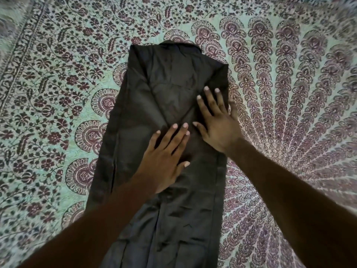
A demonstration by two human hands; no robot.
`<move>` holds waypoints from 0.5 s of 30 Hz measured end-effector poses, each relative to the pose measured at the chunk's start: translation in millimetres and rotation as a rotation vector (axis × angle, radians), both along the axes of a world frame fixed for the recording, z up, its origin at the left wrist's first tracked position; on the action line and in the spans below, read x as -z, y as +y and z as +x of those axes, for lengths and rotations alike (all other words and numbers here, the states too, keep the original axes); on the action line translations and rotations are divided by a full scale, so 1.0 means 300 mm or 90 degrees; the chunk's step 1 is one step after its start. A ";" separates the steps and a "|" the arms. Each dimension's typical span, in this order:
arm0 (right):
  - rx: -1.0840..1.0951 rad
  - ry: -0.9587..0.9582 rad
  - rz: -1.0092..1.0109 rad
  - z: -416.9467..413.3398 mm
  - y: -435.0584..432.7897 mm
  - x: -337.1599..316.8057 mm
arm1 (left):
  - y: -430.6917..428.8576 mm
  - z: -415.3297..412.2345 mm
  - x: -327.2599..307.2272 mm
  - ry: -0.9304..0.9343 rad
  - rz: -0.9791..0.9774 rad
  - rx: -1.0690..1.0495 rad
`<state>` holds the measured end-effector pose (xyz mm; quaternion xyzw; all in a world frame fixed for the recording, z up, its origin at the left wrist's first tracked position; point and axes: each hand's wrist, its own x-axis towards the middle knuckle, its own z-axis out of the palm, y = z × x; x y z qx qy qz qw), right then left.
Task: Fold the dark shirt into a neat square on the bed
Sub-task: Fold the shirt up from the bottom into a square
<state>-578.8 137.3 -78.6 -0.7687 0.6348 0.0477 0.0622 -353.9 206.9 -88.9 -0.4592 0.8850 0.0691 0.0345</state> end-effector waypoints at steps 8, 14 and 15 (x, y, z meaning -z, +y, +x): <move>0.072 -0.028 0.036 0.106 0.395 0.043 | 0.144 0.118 -0.016 -0.007 0.022 0.112; 0.044 -0.082 0.092 0.236 0.698 0.026 | 0.320 0.205 -0.057 -0.005 0.073 0.160; 0.057 -0.084 0.103 0.254 0.761 0.022 | 0.355 0.226 -0.055 -0.027 0.101 0.154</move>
